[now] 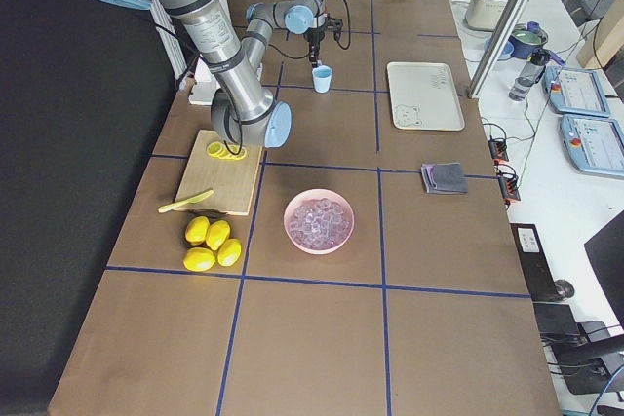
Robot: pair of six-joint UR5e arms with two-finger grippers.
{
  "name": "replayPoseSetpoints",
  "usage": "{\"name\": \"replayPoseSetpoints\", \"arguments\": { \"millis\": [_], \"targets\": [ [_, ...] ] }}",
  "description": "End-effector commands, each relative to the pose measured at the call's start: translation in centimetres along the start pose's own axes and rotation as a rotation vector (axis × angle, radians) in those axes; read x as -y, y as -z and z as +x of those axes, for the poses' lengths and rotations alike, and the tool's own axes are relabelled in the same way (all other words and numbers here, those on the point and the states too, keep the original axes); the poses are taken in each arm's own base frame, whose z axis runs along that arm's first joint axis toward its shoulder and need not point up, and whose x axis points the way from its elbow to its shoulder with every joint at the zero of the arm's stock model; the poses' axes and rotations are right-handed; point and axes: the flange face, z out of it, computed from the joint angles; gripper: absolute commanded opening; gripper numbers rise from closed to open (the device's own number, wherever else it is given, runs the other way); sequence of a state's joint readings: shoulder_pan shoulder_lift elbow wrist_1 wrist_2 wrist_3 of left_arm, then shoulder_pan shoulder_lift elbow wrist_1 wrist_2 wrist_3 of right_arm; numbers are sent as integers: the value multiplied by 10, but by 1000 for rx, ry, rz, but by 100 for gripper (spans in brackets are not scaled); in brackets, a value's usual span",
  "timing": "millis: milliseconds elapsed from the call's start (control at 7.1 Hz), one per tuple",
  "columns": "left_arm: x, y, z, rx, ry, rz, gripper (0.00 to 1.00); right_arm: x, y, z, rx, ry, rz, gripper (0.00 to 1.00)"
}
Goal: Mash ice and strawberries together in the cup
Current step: 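Open the right gripper to drop the ice cube into the cup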
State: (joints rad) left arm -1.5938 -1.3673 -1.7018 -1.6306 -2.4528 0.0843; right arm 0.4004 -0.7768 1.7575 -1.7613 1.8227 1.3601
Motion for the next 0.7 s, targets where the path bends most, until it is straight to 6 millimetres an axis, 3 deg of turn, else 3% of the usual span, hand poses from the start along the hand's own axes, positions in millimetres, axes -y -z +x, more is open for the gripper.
{"name": "replayPoseSetpoints", "arguments": {
  "millis": [0, 141, 282, 564],
  "targets": [
    [1, -1, -1, 0, 2, -2, 100, 1, -2, -1, 8, 5, 2, 52],
    [1, -1, -1, 0, 2, -2, 100, 0, -1, 0, 10, 7, 2, 76],
    [1, -1, -1, 0, 3, -3, 100, 0, -1, -1, 11, 6, 3, 91],
    [3, -1, -2, 0, 2, -2, 100, 1, 0, -1, 14, 6, 5, 95]
  ]
}}
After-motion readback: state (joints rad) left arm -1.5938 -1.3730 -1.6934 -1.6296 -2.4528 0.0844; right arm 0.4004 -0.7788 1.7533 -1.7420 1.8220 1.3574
